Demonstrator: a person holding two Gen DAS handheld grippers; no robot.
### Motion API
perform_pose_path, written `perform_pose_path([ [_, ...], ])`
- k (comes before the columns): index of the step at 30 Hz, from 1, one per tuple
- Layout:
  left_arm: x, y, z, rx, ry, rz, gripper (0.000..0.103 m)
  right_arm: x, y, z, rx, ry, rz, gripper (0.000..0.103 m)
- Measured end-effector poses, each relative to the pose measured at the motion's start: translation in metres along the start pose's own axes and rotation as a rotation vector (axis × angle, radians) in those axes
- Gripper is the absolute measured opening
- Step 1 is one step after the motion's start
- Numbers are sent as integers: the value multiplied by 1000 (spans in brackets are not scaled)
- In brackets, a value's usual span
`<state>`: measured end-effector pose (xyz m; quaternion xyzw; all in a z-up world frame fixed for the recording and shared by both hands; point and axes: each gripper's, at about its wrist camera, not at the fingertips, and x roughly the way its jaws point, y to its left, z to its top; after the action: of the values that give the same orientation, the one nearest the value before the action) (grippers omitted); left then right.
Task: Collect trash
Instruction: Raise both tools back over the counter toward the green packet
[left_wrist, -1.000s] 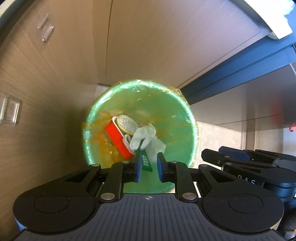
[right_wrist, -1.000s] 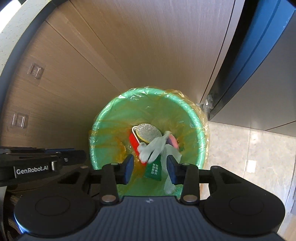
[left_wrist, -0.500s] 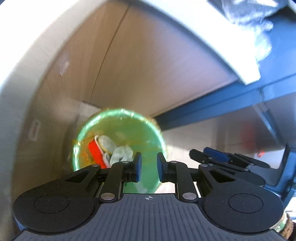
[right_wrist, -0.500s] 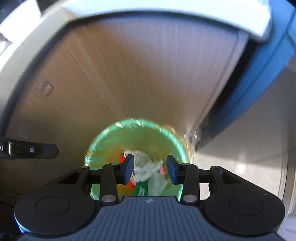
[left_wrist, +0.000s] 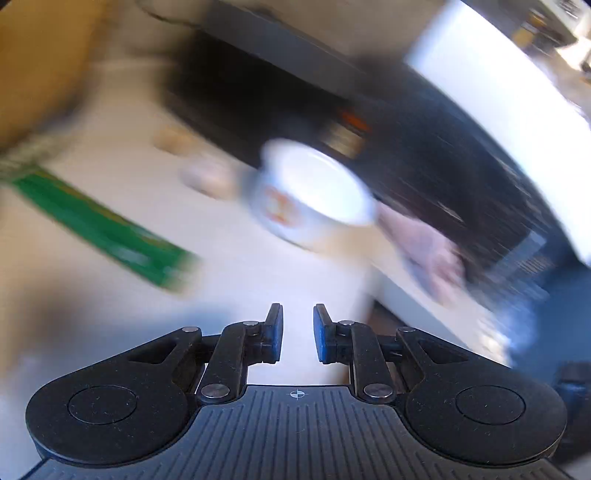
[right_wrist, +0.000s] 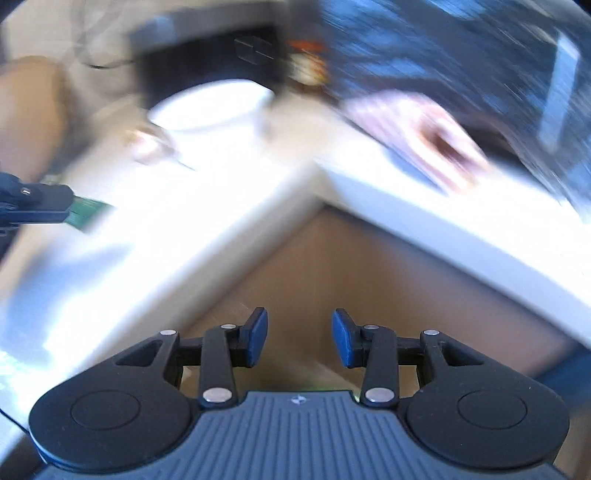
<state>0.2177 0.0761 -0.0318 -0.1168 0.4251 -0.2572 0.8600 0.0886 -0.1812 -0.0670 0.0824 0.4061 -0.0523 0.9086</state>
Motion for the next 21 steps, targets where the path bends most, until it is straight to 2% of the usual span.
perform_pose_path([
  [3,-9,38,9,-65,-20,115,20,18,42,33,-109,-22,90,45],
  [7,-14,74,6,-120,-3,151,20,59,104,61,-254,-3,195,45],
  [9,-16,88,4,-143,0,139,20,82,130,74,-280,20,277,45],
  [12,-22,103,-3,-173,-7,124,20,106,163,86,-323,44,343,45],
  [17,-40,123,-7,-246,-38,94,20,143,203,94,-401,73,371,45],
  [21,-42,131,-8,-251,-26,55,20,152,208,100,-419,53,385,45],
])
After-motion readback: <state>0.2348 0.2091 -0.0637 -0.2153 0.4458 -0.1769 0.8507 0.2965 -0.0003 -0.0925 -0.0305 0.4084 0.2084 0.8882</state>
